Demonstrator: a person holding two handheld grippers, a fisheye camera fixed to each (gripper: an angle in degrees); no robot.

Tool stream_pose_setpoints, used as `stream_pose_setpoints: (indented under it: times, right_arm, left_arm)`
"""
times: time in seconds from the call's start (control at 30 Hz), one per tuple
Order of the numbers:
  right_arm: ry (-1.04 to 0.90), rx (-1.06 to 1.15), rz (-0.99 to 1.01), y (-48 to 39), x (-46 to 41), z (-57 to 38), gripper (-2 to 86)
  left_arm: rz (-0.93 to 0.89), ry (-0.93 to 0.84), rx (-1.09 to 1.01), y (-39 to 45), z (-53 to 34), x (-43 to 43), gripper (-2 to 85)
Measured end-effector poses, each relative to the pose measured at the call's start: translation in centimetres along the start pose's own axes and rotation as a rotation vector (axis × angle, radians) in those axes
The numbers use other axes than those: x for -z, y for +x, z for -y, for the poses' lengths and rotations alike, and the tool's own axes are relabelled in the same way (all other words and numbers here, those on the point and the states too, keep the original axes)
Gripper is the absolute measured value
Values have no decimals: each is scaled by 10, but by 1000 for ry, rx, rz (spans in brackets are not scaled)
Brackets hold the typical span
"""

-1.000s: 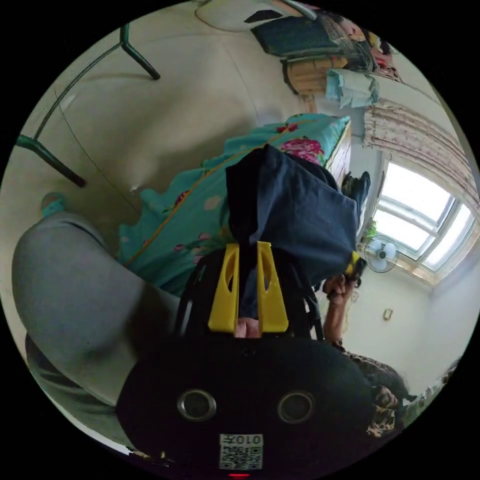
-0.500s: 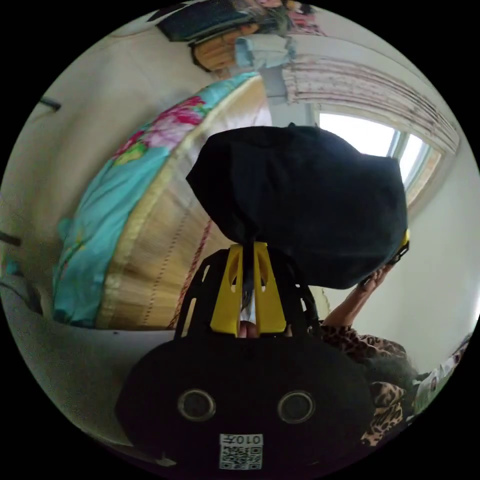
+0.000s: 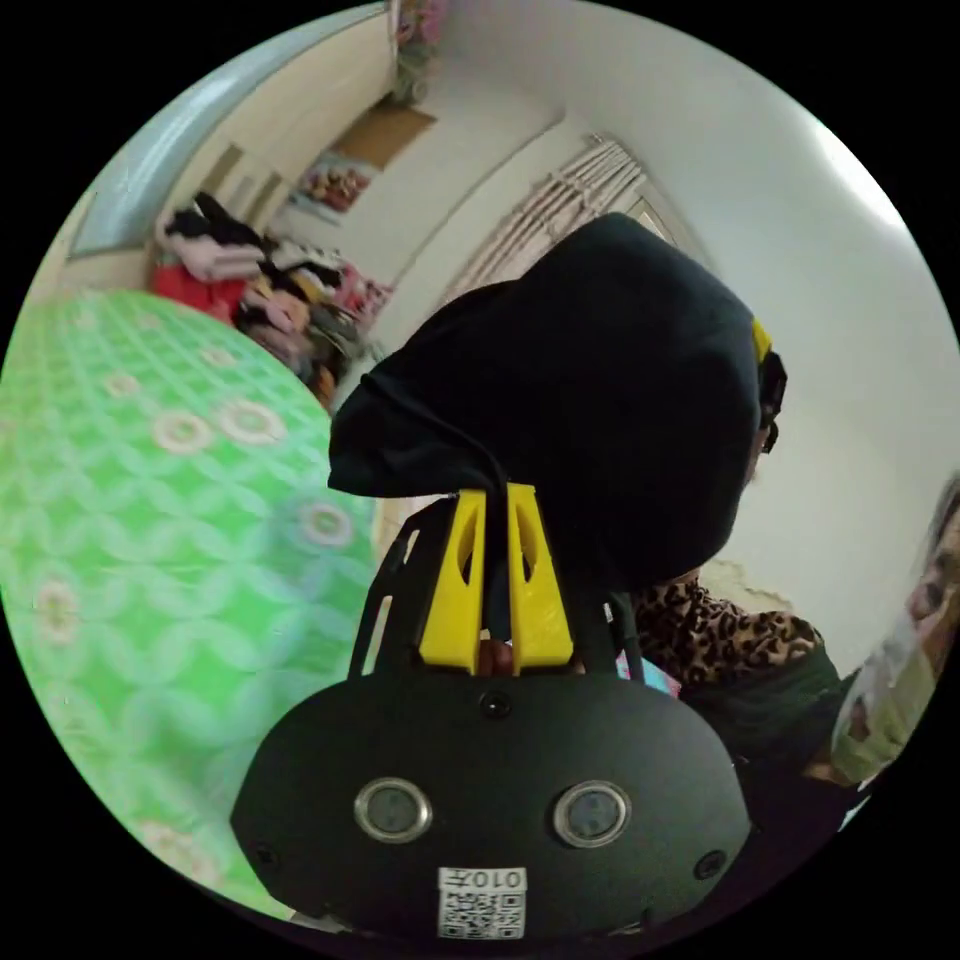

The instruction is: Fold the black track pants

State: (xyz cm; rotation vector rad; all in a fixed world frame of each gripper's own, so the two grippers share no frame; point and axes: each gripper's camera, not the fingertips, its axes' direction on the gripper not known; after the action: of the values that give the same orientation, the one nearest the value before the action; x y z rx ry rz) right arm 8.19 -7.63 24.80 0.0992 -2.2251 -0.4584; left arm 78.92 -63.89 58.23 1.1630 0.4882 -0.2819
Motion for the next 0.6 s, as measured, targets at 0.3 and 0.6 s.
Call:
stream_pose_setpoints:
  times: [0.3, 0.6]
  right_arm:
    - [-334, -498, 142, 104, -220, -46, 41]
    - [-609, -587, 188, 98, -294, -164, 27]
  left_arm:
    - [436, -92, 354, -113, 16, 274, 39]
    - [492, 63, 666, -195, -99, 360, 28]
